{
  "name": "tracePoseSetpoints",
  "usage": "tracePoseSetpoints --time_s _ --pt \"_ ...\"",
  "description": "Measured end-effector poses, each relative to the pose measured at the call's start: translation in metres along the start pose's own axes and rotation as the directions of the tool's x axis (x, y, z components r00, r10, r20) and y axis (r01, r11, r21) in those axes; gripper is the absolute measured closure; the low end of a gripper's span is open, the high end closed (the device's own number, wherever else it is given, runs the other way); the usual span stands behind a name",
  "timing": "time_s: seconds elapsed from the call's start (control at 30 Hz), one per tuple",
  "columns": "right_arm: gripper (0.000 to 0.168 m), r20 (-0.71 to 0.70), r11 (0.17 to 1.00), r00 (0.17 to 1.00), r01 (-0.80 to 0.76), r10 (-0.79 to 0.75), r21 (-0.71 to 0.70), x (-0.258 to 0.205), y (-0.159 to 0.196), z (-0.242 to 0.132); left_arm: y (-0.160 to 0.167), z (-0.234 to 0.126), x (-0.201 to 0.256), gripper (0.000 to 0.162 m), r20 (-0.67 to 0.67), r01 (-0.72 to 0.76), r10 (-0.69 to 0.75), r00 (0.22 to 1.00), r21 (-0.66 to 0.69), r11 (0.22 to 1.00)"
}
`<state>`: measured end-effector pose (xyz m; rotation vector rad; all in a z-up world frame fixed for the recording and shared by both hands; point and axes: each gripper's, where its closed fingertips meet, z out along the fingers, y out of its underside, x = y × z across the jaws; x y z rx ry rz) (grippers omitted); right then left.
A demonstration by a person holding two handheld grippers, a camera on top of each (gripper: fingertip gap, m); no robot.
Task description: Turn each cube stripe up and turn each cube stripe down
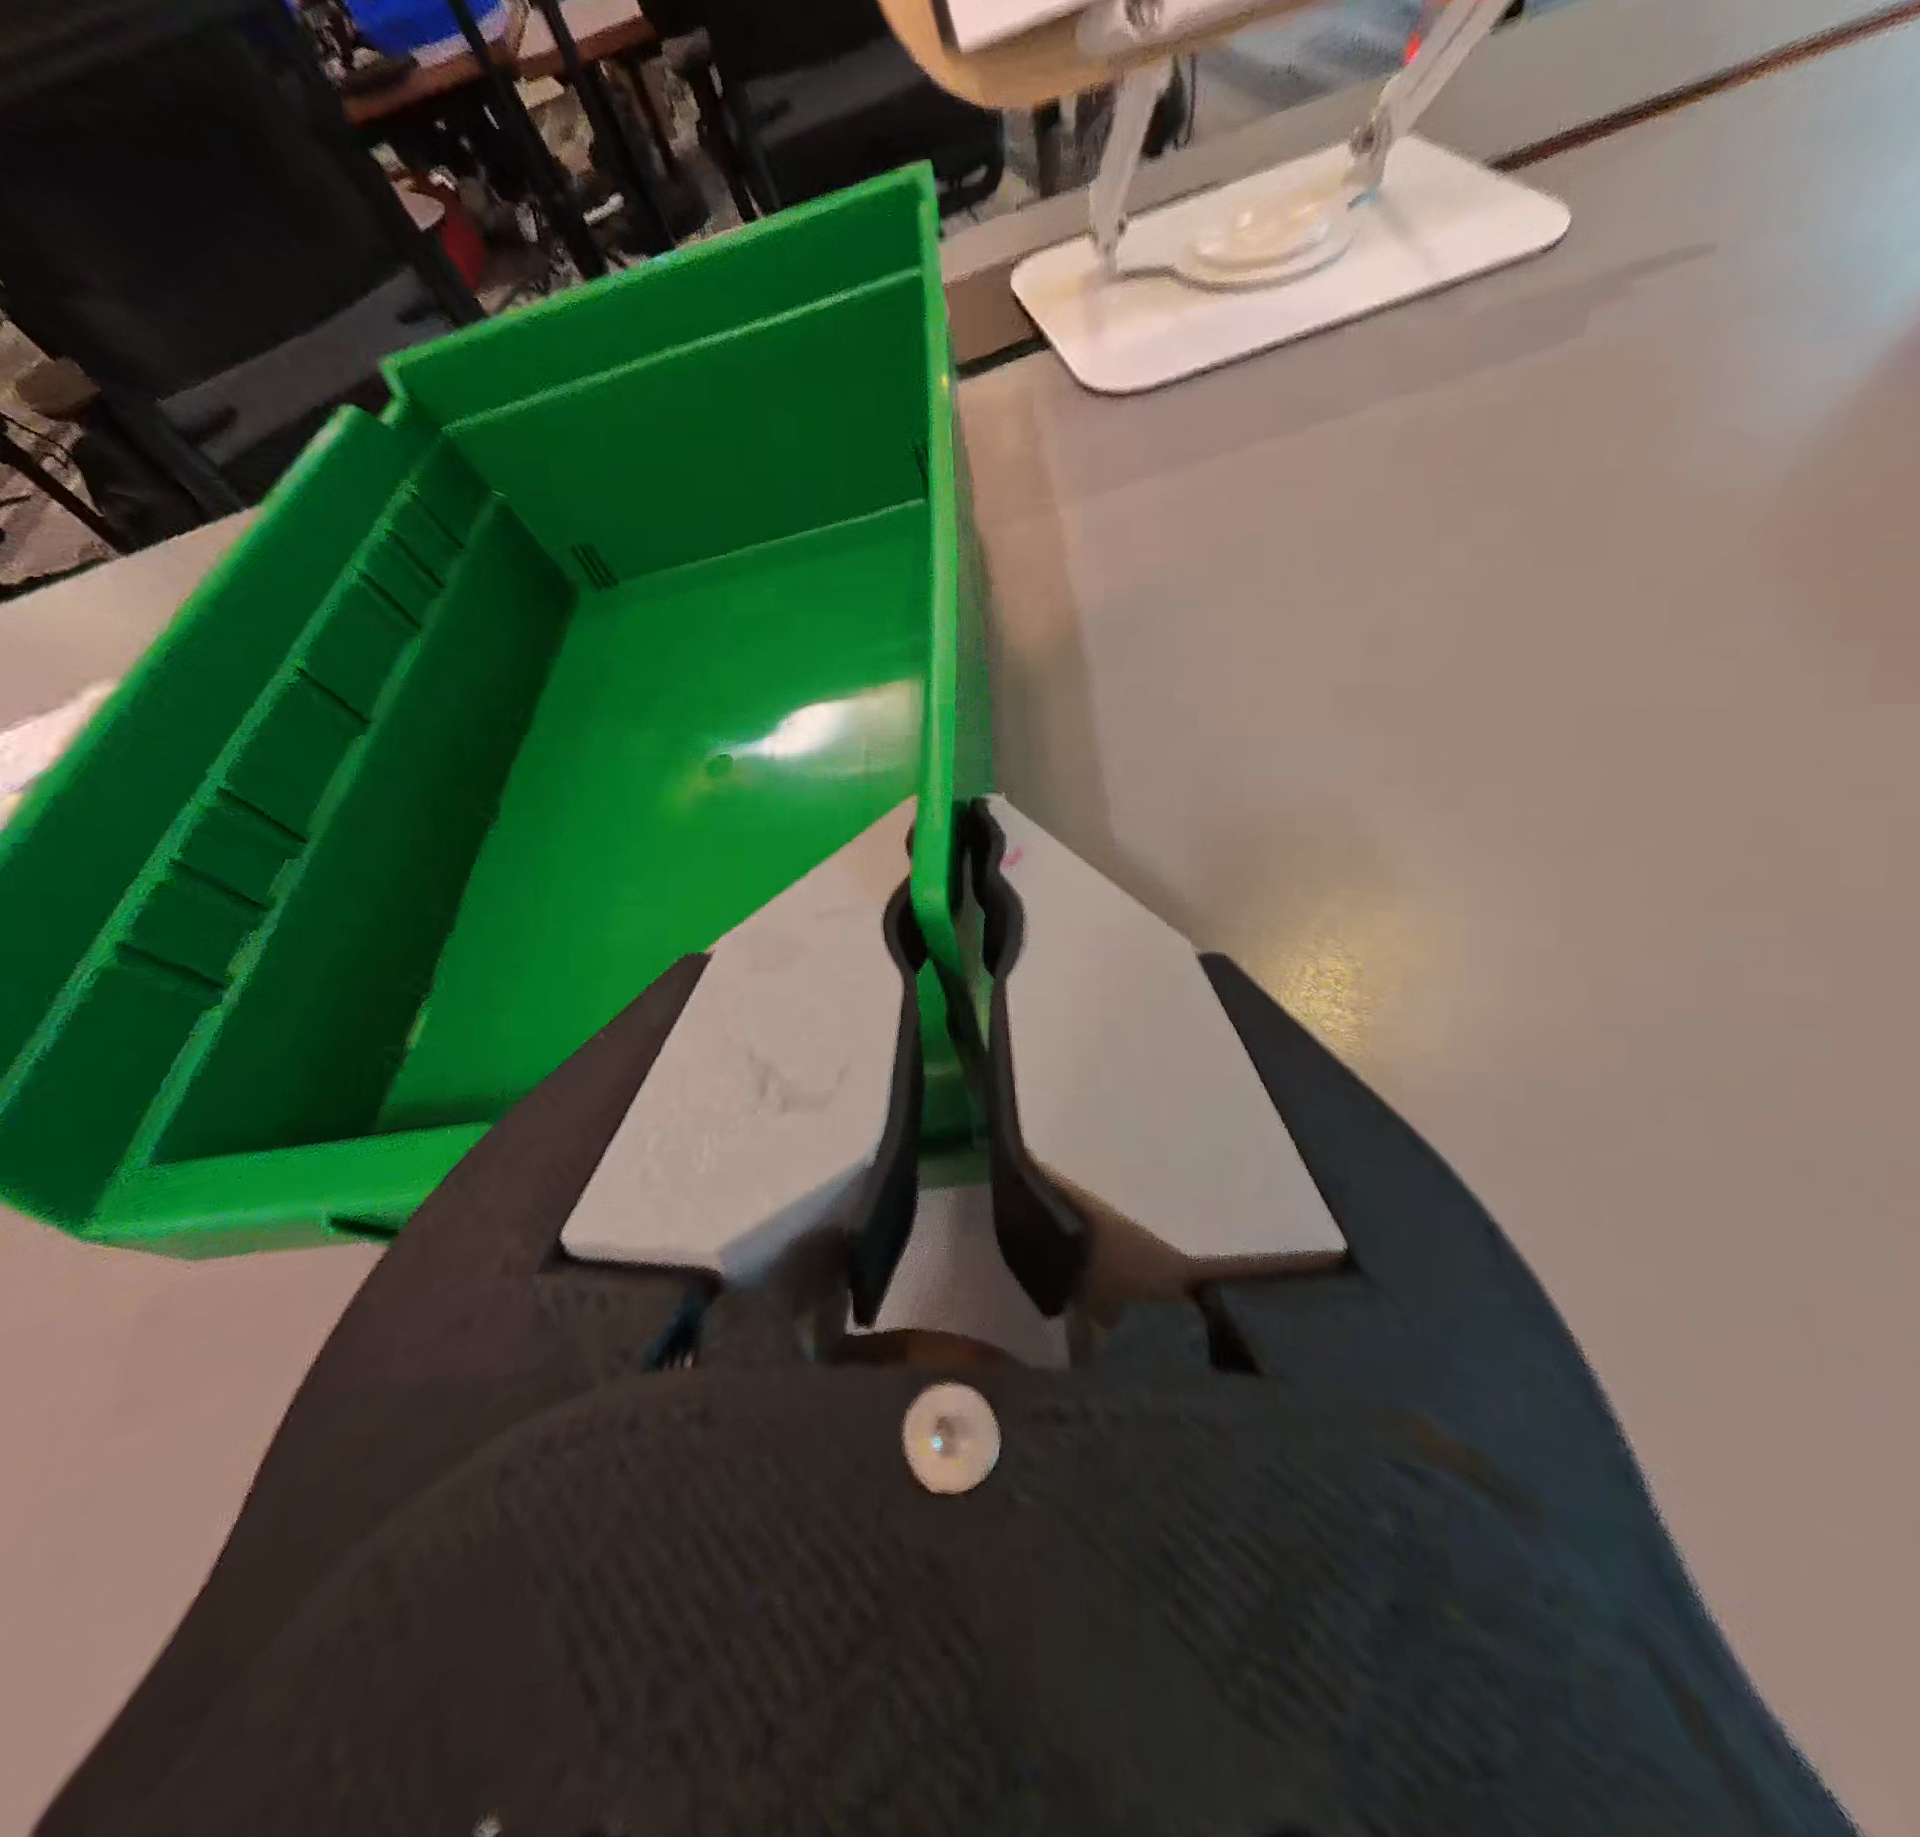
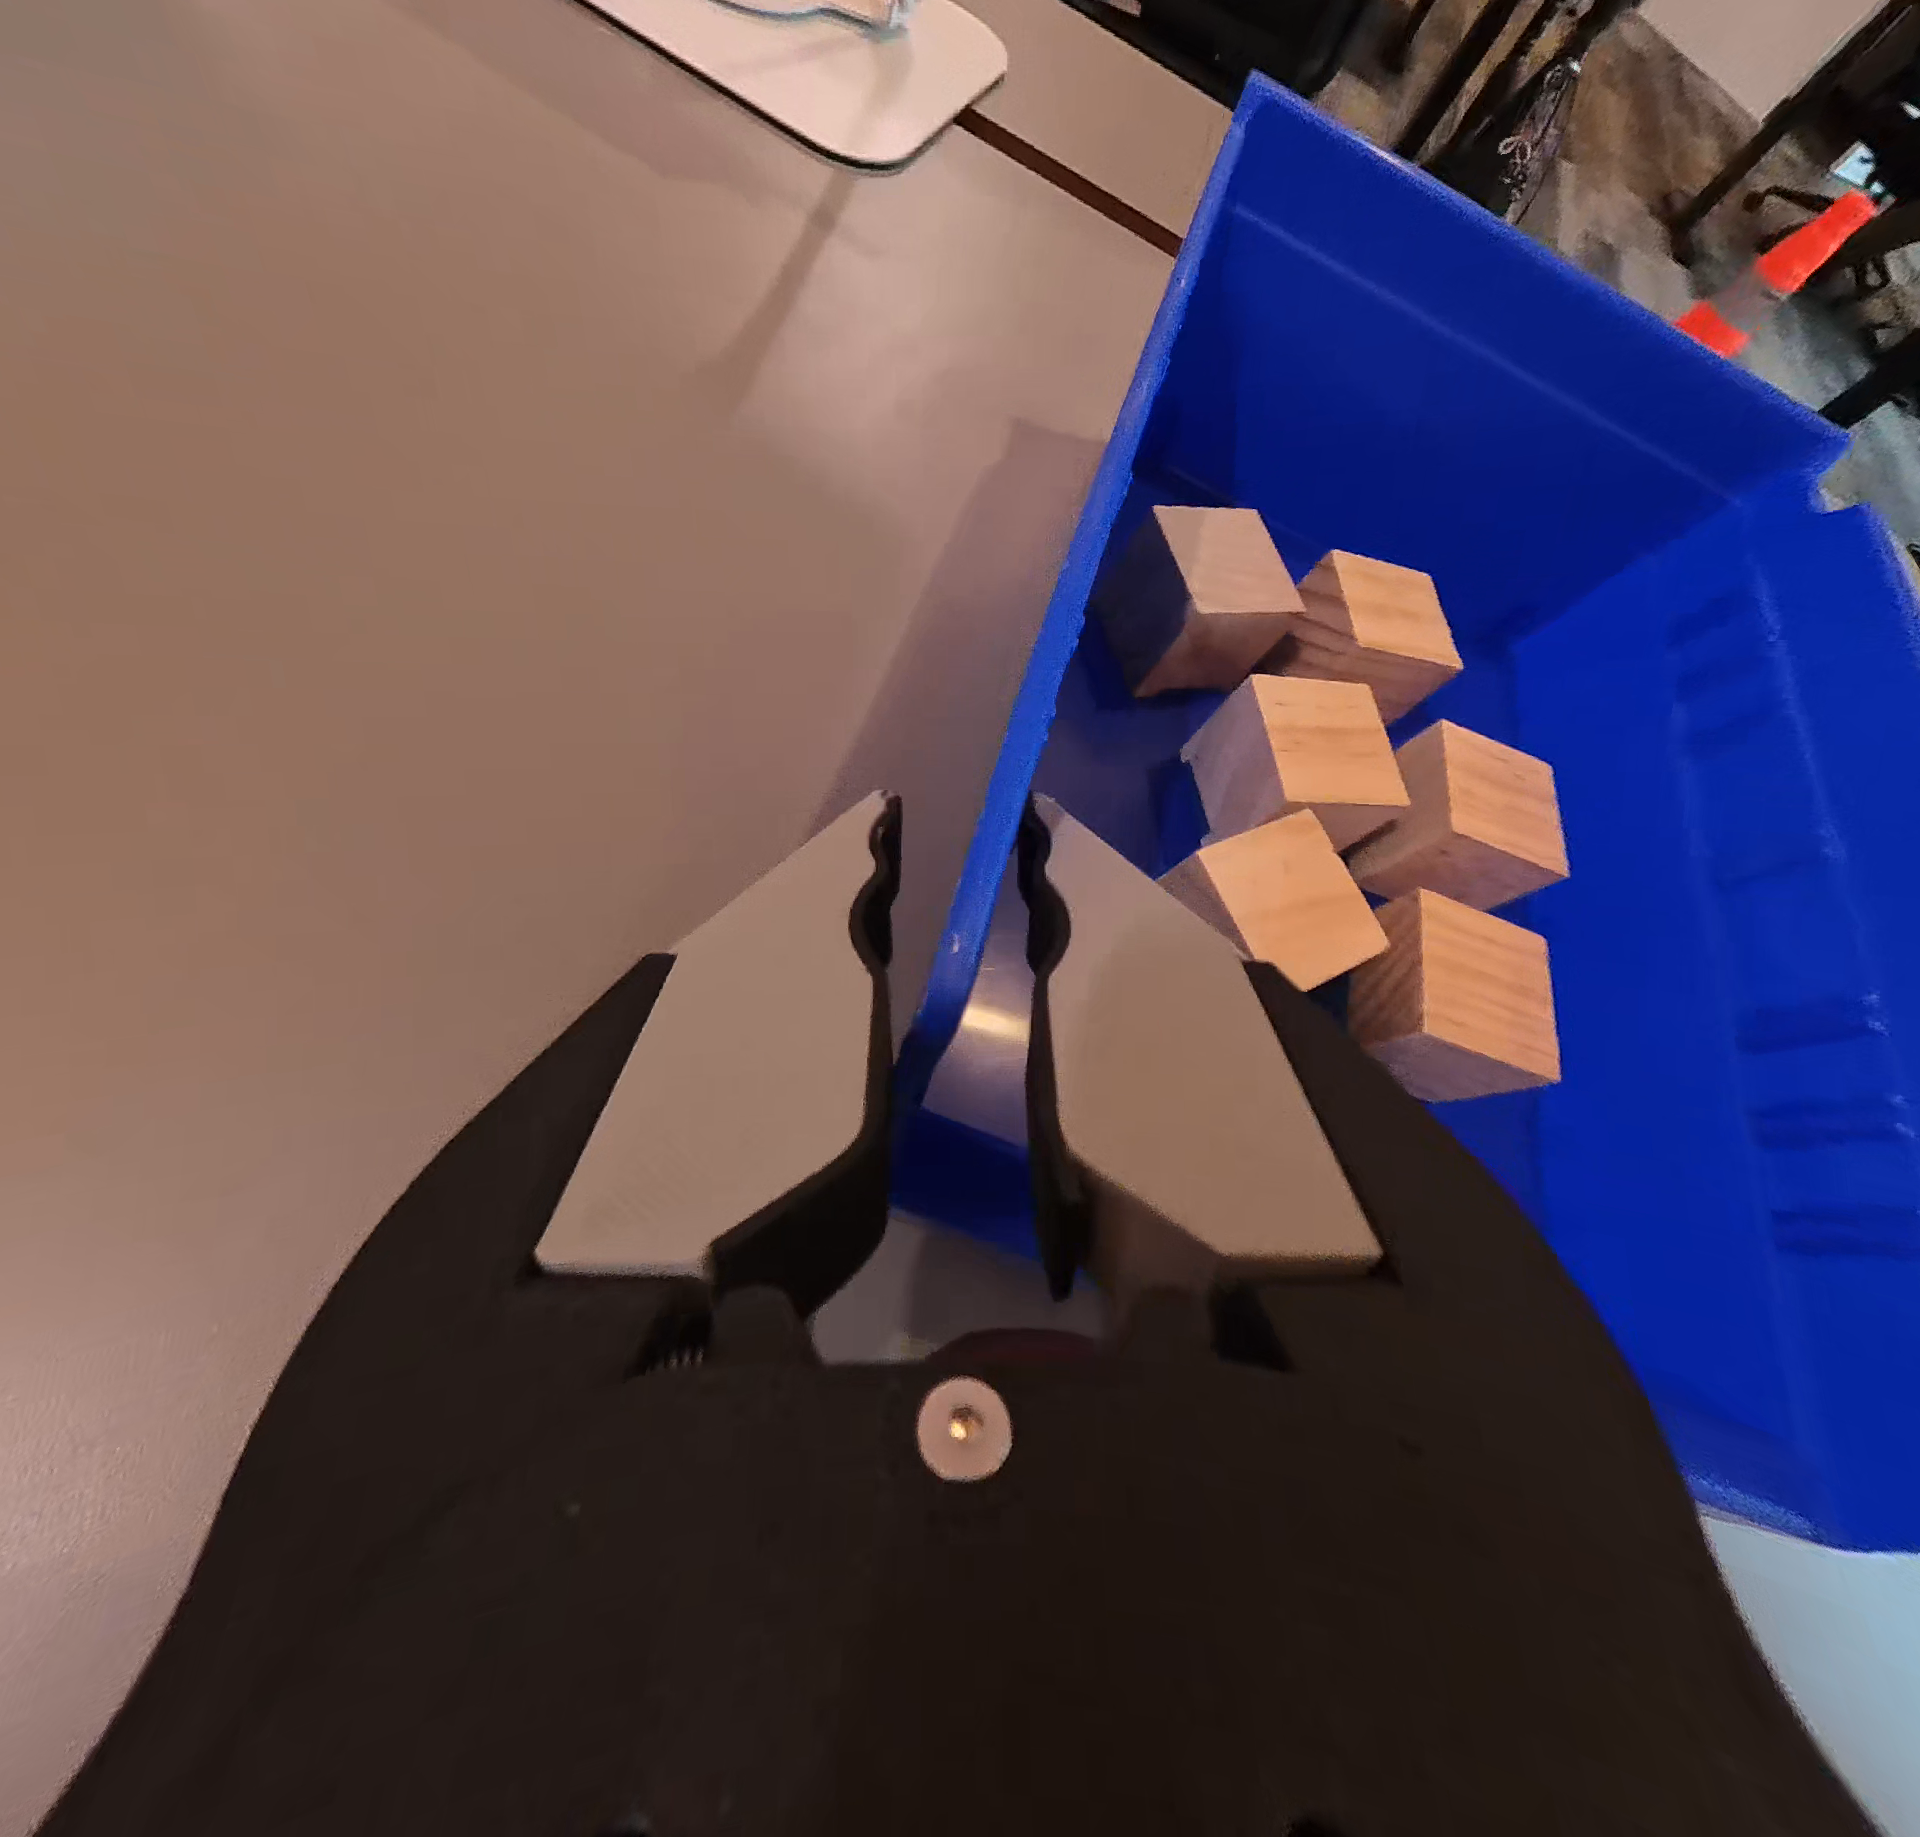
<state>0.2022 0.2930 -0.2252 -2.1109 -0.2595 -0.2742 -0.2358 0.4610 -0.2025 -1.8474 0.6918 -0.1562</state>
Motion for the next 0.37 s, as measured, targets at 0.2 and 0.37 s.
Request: tracePoseSetpoints --time_s 0.2,0.37 --pt "0.148 0.077 0.999 0.997 0.0 -0.002 0.038 -0.058 -0.015 -0.012 -0.026 -0.059 -0.022 0.16 -0.043 0.114 -0.109 0.993 0.131 0.985" --pt "0.143 0.154 0.998 0.988 0.006 -0.014 0.055 -0.142 -0.045 -0.016 -0.056 -0.12 -0.033 0.16 -0.058 0.138 -0.127 0.99 0.255 0.957"
